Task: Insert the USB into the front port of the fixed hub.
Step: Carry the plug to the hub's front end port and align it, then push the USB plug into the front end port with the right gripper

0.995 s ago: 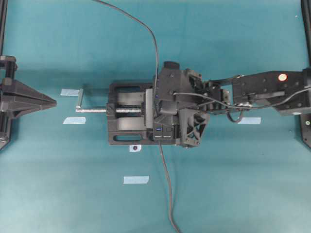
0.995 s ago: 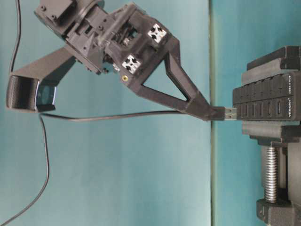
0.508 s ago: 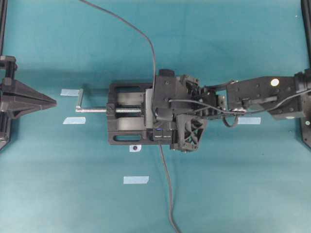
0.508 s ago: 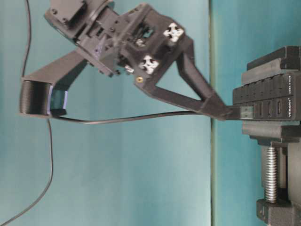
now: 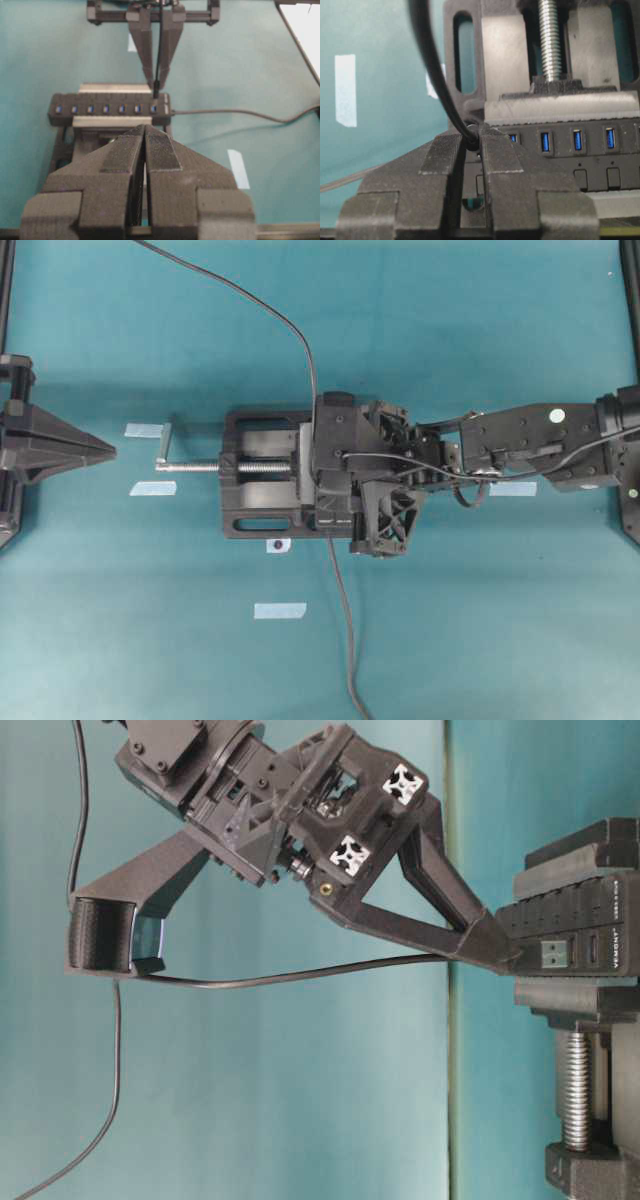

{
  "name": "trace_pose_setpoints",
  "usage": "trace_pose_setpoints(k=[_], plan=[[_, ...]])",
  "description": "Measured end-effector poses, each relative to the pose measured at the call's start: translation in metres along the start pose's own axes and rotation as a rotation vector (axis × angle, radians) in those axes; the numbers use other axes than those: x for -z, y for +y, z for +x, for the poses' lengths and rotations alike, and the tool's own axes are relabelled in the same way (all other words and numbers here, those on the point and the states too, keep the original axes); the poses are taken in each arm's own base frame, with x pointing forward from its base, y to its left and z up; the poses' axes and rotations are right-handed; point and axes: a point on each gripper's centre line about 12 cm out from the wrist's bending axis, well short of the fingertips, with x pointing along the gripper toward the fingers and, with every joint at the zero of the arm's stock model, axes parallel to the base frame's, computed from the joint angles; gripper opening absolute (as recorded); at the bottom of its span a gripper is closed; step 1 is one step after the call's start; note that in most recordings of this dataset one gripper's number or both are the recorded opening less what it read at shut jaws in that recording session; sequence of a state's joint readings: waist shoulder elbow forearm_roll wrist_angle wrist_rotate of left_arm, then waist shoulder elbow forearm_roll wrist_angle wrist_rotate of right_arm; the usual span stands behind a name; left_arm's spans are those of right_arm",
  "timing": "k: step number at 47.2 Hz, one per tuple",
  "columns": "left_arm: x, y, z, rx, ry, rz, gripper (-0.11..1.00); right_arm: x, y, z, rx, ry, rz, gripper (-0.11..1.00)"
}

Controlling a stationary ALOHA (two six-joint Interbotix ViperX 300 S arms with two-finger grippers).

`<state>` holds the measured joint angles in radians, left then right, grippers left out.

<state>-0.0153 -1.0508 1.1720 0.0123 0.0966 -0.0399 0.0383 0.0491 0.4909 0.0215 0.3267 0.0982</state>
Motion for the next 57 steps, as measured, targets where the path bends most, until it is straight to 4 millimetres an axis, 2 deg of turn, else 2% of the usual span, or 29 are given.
trace_pose_setpoints(k=[57], plan=[[0.000,0.000,0.000,0.000,0.000,-0.002,0.00,0.007,-0.001,0.011,0.002,0.015,0.000,0.05]])
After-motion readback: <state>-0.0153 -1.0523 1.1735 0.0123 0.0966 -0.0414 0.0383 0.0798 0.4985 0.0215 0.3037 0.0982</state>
